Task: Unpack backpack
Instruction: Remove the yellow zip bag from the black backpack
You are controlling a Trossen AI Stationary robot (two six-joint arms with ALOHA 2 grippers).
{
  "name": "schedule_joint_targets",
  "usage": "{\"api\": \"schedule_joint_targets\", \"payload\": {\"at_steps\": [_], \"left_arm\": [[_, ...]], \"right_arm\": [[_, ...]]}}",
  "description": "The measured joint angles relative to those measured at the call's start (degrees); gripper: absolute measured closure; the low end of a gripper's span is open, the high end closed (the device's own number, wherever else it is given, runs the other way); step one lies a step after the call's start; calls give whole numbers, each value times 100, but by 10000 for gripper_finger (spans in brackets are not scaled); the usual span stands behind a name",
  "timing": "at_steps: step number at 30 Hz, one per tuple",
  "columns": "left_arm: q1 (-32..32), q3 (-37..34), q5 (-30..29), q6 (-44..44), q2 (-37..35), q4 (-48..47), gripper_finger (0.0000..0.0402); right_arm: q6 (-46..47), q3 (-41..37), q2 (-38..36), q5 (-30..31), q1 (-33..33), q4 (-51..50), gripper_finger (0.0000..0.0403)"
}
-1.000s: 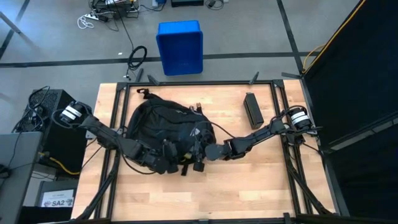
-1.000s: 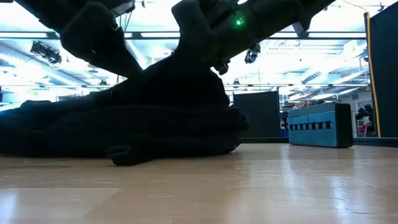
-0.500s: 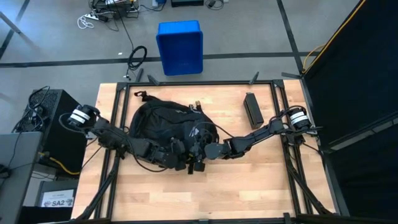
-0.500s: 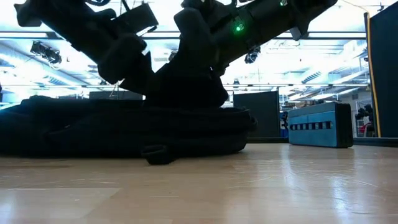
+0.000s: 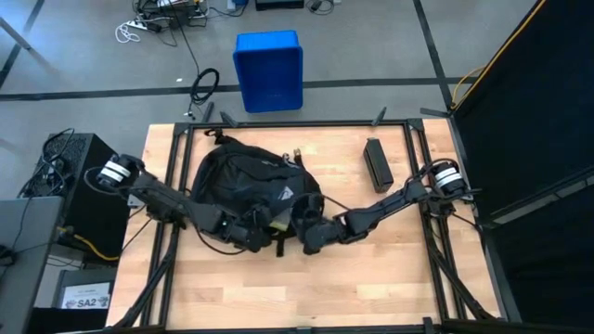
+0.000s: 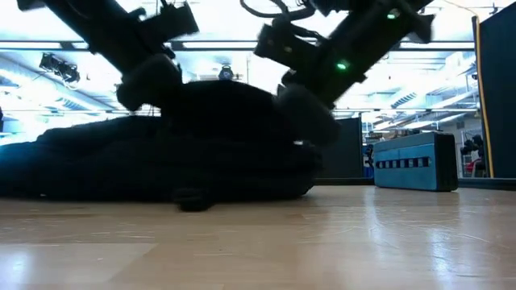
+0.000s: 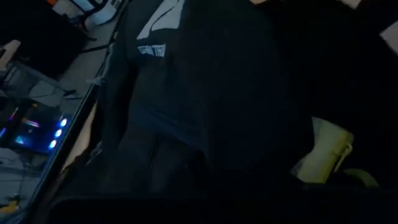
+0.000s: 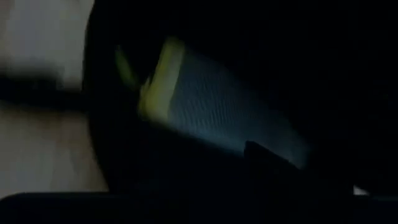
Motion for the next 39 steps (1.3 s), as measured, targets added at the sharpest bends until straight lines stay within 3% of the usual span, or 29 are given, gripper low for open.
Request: {"api": "schedule_joint_targets", "payload": {"at_steps": [4,14,22,28,32,34,39], "left_arm": [[-411,229,-207,-62,-242,-36,398],[-1380,720,-727,198,-346,17,400],[-1462,733,-881,196,-349,11,399],[-1458,733,-881,210,-349,128,398],[-1458,733,-898,210,-349,145,398],[-1455,731,-907,210,-349,139,397],[-1461,731,-902,202,-349,143,397]], "right_arm": [[-100,-2,0,117,83,-404,280],[-774,-4,7,-562,312,-418,249],[-1875,-9,13,-582,823,-598,204],[-2165,-7,162,-606,737,-507,160],[-2619,30,661,-478,547,25,135],[-3042,37,907,-132,455,615,133],[-3814,-16,1083,280,371,1729,172]]}}
